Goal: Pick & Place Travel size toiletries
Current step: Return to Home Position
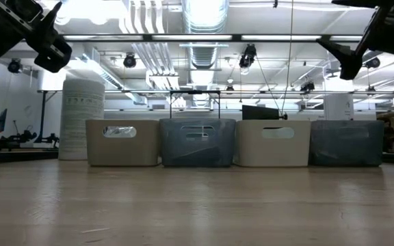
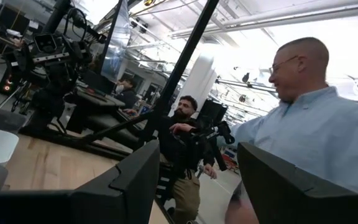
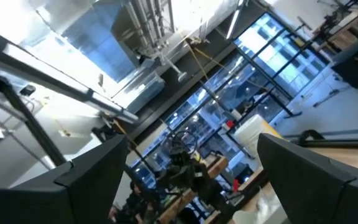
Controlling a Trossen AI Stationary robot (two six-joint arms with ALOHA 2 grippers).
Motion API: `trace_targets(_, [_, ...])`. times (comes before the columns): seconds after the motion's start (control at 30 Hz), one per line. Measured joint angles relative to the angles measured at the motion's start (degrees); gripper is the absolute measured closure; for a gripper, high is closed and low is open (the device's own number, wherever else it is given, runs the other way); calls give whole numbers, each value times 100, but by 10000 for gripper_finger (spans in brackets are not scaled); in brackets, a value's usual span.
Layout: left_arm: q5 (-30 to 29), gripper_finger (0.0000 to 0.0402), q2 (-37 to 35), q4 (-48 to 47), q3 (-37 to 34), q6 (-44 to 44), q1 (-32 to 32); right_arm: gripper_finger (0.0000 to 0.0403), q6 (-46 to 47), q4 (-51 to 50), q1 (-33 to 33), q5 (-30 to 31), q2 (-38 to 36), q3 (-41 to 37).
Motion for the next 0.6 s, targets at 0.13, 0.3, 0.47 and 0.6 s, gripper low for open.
trace_targets(0.13, [0,181,4,-2,0,0,0,60,0,-8,81,-9,0,0])
trace_targets(0.3, [0,181,4,-4,0,0,-1,75,243,-24,74,-306,0,0])
trace_targets(0.47, [0,181,4,-13,-1,0,-2,77,-2878,-1007,103,-1206,0,0])
trace_targets(0.6, [0,181,6,-13,-2,0,-2,66,-4485,-1989,103,-1229,-1,1])
